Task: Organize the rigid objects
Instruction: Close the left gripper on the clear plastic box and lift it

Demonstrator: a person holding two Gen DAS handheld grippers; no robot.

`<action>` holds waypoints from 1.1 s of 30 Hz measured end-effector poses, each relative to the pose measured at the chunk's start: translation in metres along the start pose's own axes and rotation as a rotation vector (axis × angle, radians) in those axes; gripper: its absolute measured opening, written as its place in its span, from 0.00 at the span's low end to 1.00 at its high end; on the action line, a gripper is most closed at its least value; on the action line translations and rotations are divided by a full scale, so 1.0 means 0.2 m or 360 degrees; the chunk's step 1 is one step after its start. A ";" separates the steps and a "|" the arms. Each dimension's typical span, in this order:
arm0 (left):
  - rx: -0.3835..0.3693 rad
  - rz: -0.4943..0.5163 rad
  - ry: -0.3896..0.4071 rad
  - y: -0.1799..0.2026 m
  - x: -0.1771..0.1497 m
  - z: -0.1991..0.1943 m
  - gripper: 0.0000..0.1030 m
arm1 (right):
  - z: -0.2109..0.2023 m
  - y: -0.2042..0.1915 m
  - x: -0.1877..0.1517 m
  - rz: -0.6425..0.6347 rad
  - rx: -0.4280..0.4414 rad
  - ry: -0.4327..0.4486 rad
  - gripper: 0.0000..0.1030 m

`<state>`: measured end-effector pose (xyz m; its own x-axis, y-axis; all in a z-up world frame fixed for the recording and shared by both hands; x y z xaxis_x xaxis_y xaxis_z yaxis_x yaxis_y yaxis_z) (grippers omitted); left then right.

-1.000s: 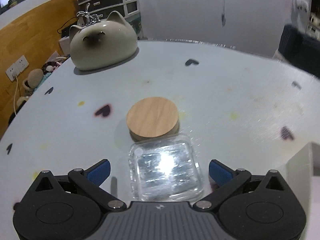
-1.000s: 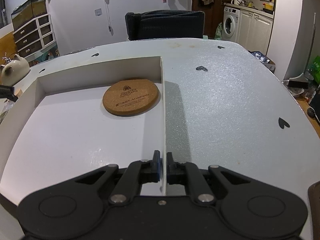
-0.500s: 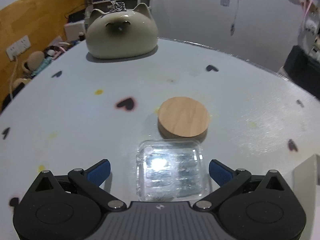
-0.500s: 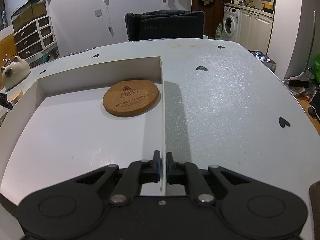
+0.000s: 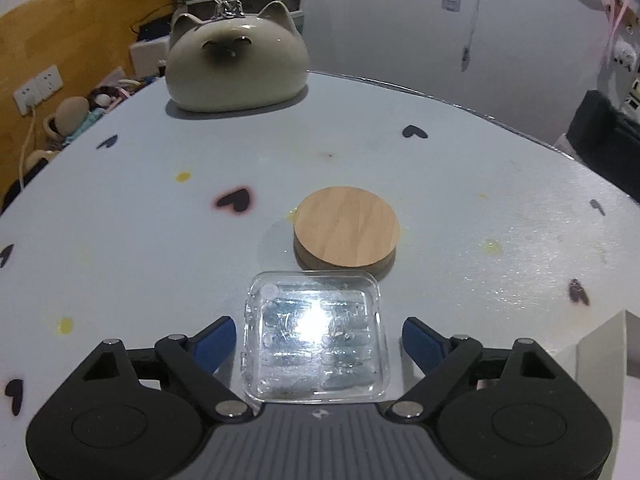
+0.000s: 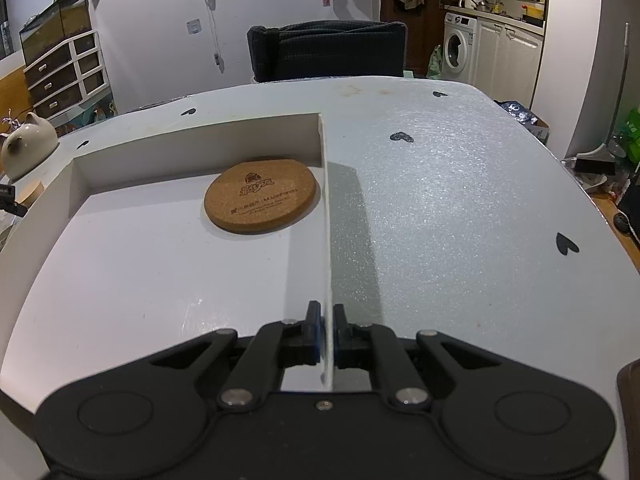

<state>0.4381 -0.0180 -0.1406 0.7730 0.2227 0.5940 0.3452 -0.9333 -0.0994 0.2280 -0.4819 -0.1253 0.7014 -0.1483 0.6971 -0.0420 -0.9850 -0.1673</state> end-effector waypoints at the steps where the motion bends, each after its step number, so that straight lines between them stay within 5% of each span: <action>1: 0.0032 0.0009 0.0014 0.00 0.00 0.00 0.81 | 0.00 0.00 0.00 -0.0001 -0.0001 0.0000 0.07; 4: 0.0028 0.0007 0.0052 0.01 0.00 -0.01 0.71 | 0.00 0.00 0.00 -0.0001 -0.0001 0.0001 0.07; 18: -0.0113 -0.0031 0.0273 -0.02 0.08 -0.20 0.71 | 0.00 0.00 0.00 -0.0008 -0.0006 0.0004 0.07; 33: -0.0653 0.0258 0.0436 0.53 -0.05 -0.74 0.71 | 0.00 0.00 0.00 -0.0029 -0.0016 0.0011 0.07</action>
<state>0.3881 -0.1614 -0.0393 0.6128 0.0354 0.7894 -0.0468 -0.9956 0.0810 0.2274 -0.4810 -0.1248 0.6971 -0.1308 0.7050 -0.0365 -0.9884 -0.1473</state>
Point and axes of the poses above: each gripper's, at about its wrist camera, not at the fingertips, and z roughly the way its jaws point, y to its right, x to its top, the point moved 9 cm from there along z, roughly the way its jaws point, and after that the axes turned 7 degrees about x, right-handed, at the moved point
